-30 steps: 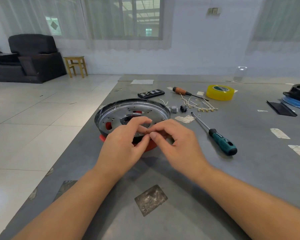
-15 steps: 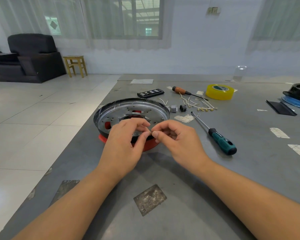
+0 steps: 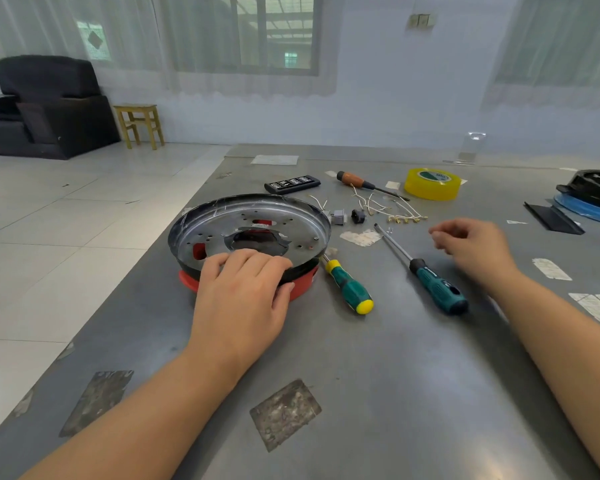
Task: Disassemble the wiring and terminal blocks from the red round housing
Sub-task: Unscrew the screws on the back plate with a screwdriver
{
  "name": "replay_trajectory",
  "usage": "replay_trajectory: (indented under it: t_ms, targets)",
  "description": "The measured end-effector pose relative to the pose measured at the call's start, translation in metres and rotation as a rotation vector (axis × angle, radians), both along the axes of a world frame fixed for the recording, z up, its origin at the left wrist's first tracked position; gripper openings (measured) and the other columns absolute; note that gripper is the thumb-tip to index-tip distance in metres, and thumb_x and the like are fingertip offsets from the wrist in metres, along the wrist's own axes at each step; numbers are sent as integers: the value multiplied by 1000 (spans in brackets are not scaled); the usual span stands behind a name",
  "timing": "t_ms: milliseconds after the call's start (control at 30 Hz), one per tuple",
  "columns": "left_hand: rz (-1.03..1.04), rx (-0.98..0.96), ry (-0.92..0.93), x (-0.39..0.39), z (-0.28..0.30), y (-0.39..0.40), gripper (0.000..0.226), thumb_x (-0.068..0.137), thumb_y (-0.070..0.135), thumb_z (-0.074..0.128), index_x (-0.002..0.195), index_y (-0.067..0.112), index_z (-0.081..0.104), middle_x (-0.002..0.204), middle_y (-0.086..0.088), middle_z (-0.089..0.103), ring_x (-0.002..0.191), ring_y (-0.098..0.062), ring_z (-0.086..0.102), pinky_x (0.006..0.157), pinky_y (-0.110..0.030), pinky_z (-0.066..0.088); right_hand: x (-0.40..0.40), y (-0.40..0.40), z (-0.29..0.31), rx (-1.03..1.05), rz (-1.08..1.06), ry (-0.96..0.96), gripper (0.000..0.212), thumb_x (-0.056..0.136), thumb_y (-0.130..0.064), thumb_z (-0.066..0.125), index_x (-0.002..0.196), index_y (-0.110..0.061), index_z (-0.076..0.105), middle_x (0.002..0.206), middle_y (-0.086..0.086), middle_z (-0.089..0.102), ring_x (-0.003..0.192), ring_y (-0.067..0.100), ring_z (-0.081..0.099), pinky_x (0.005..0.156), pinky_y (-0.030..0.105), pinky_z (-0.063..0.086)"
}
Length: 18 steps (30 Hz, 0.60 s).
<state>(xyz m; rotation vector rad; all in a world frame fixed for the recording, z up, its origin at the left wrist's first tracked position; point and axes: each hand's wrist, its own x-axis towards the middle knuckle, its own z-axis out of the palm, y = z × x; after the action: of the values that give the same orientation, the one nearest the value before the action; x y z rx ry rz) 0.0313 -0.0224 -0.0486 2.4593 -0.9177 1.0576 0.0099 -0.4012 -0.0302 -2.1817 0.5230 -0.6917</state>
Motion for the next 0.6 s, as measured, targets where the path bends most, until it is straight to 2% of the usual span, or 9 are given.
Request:
replay_trajectory:
  t_ms: [133,267,333,433,533,600]
  targets:
    - [5,2,-41,3,-5,-1,20,90,31,66,107,23,73,101,5,74,101,-25,68,90,-44,40,22,-26,-12,-120,-15,114,13,92,-26,74,83,-35,73,83,-7,73,78,9,64,68,25,45]
    - [-6,-3,-62,4,-6,-2,16,92,29,66,105,21,73,100,6,73,99,-26,68,88,-46,42,57,-22,-16,-191,61,124,12,89,-20,76,97,-29,75,91,-1,74,88,17,67,89,33,53]
    - [-6,-1,-66,5,-6,-2,14,93,29,66,103,21,72,99,6,73,98,-26,68,88,-45,41,70,-19,-14,-170,95,102,19,87,-17,77,102,-27,74,92,-3,75,89,15,69,91,32,53]
    - [-3,-2,-64,5,-5,-3,14,93,29,66,103,21,72,99,7,72,98,-25,67,89,-44,41,81,-17,-12,-128,133,94,23,84,-17,81,102,-28,73,90,-5,75,88,10,70,88,28,53]
    - [-3,-9,-67,7,-7,-3,14,92,28,67,103,21,72,100,7,72,99,-24,66,89,-43,39,84,-19,-11,-130,149,93,26,83,-18,82,100,-35,72,86,-11,75,85,1,69,77,15,46]
    - [-7,-11,-73,8,-8,-3,14,92,29,68,104,21,71,101,7,72,99,-23,66,89,-43,39,84,-20,-12,-124,160,103,28,83,-17,82,101,-36,71,86,-13,75,84,-1,69,78,15,46]
